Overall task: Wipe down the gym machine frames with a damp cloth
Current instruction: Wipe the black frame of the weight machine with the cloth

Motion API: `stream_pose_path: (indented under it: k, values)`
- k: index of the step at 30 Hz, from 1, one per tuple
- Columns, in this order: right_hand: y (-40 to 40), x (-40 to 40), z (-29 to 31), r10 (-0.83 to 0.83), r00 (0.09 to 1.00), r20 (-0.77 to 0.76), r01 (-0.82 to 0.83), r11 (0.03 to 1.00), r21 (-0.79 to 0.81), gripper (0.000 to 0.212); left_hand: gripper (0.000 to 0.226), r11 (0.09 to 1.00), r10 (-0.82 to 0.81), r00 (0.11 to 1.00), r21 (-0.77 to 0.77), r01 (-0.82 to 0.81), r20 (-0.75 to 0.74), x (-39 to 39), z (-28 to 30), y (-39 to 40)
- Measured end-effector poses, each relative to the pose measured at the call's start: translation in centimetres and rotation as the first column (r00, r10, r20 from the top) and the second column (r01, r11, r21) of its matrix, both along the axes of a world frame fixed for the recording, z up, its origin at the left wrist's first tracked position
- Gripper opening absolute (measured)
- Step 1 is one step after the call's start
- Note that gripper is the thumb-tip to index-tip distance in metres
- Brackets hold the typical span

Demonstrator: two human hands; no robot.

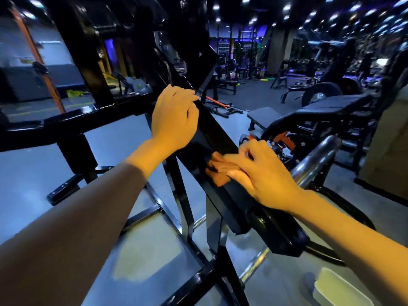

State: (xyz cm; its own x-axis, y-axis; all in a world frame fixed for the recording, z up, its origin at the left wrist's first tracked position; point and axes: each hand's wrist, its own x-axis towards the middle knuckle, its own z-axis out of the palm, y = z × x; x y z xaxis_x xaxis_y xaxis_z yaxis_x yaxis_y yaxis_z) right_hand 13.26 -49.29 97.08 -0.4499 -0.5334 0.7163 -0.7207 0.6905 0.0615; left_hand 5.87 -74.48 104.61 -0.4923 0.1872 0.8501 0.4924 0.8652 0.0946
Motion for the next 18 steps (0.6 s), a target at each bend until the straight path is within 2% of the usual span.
stream_pose_path:
  k: [4, 9, 12, 15, 18]
  values:
    - [-3.2, -2.5, 2.8, -0.058, 0.998, -0.001, 0.058, 0.997, -0.048, 0.043, 0.045, 0.997, 0.04, 0.999, -0.073, -0.04, -0.009, -1.8, 1.6, -0.1]
    - [0.7, 2.0, -1.1, 0.016, 0.998, 0.066, -0.015, 1.0, -0.019, 0.039, 0.042, 0.997, 0.038, 0.996, -0.07, -0.043, -0.078, -3.2, 4.6, -2.5]
    - [0.9, 1.7, -1.0, -0.009, 0.998, 0.068, 0.009, 1.0, -0.009, 0.039, 0.041, 0.994, 0.03, 0.995, -0.105, -0.04, -0.098, -4.1, 5.9, -3.6]
    - [-2.3, -1.9, 1.6, -0.013, 0.999, 0.052, 0.016, 0.997, -0.074, 0.042, 0.046, 0.985, 0.001, 1.0, -0.174, -0.003, -0.009, -5.3, 6.9, -3.7]
    - [-6.3, -6.2, 5.2, -0.036, 0.994, 0.102, 0.058, 0.974, -0.219, 0.049, 0.056, 0.977, -0.049, 0.993, -0.202, 0.069, 0.103, -6.7, 7.7, -3.6]
